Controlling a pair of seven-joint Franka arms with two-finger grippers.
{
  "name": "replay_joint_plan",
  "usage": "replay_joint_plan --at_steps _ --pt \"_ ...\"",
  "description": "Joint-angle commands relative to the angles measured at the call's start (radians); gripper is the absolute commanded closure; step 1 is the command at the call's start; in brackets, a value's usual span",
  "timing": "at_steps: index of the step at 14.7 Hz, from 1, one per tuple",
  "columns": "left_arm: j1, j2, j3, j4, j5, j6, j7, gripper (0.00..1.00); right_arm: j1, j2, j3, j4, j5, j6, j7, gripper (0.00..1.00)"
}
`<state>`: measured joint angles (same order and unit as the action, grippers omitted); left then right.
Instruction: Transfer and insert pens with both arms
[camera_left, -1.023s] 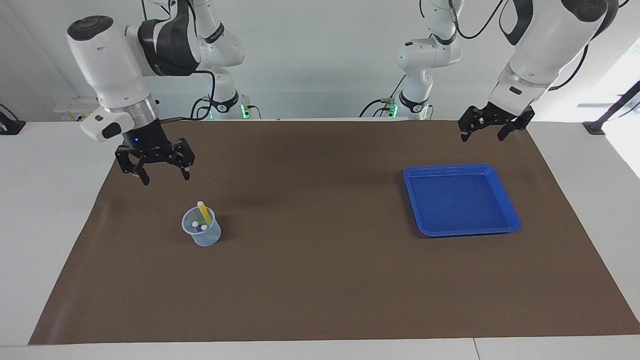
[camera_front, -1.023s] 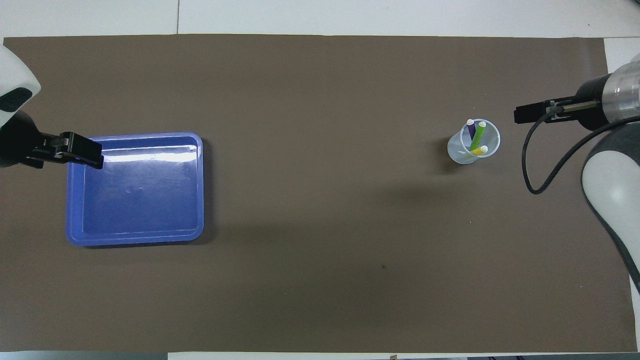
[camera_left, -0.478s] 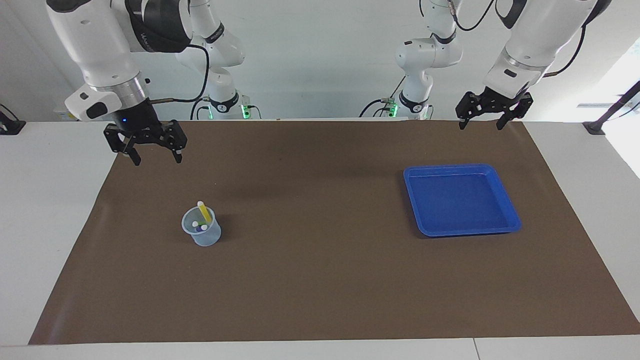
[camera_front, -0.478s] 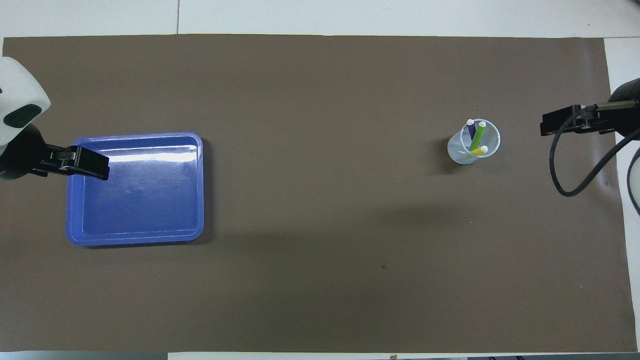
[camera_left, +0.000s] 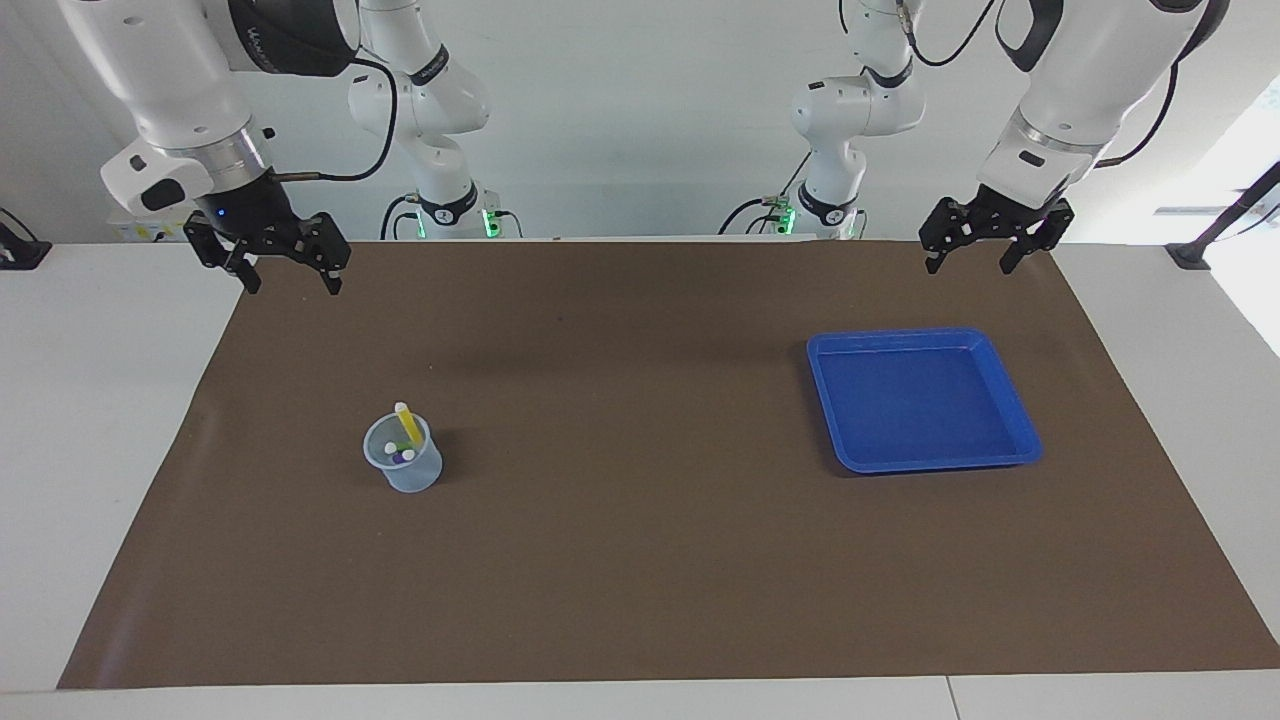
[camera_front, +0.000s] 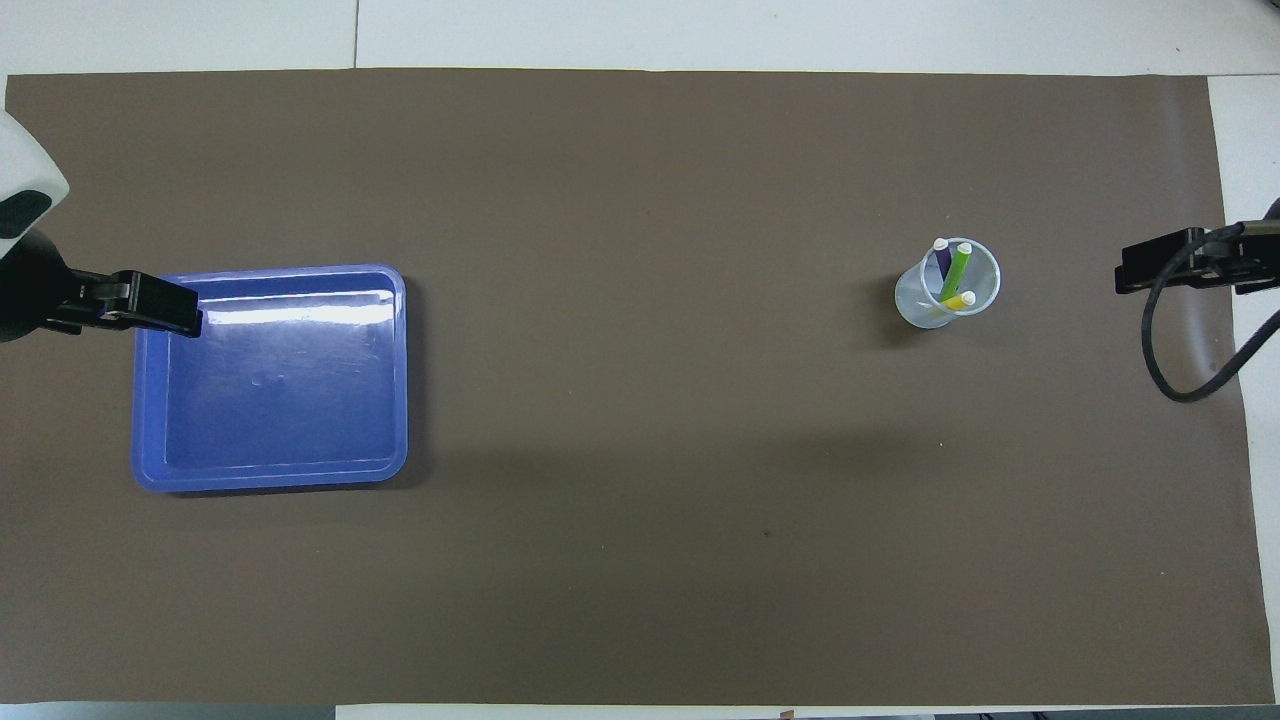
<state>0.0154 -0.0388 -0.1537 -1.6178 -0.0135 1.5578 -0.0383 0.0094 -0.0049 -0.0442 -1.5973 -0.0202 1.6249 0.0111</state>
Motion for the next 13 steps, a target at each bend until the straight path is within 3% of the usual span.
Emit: replay_joint_plan --at_steps 1,13 --pt "0.023 -0.016 0.002 -0.025 -0.023 0.021 0.012 0.00 -0.003 -0.017 -0.006 -0.013 0.003 -0.017 0.001 0.00" --pt "0.025 -0.018 0.000 -0.025 -0.023 0.024 0.011 0.00 -0.002 -0.017 0.006 -0.007 0.028 -0.039 0.013 0.00"
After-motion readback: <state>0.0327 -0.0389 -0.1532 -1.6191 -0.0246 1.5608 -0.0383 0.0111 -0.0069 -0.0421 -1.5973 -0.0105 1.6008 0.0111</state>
